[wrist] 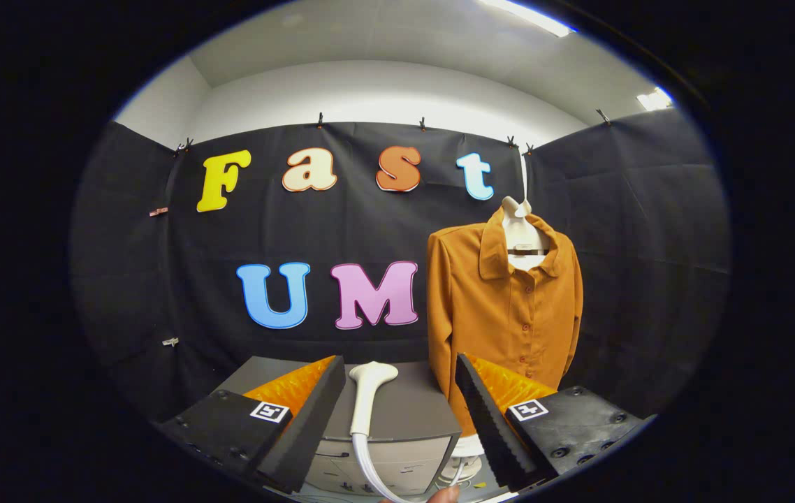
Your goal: Iron the clothes twice with a garment steamer, once on the left side and once on the right side.
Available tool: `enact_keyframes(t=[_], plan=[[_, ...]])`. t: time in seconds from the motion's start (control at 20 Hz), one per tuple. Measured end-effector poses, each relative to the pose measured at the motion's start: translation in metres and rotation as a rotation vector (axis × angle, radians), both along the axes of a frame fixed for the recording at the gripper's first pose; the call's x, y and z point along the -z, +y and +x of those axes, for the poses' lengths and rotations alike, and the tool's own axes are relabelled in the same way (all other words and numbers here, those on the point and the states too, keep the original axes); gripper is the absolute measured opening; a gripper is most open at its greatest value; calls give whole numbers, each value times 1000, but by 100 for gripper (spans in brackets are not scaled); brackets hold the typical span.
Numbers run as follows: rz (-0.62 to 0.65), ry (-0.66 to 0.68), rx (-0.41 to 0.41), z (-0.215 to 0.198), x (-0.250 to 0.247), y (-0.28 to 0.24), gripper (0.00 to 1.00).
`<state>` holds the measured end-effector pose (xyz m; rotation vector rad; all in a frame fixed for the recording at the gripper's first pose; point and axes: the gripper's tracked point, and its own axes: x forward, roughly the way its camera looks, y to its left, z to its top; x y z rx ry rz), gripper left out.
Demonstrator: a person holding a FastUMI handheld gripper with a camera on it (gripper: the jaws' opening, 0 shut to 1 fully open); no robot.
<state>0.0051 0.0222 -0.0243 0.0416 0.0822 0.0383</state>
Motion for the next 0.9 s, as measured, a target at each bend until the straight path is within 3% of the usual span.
enact_keyframes(t=[0.45,0.9], plan=[[-53,290,-68,43,101,43,98],[-34,572,-77,95,215,68,99]])
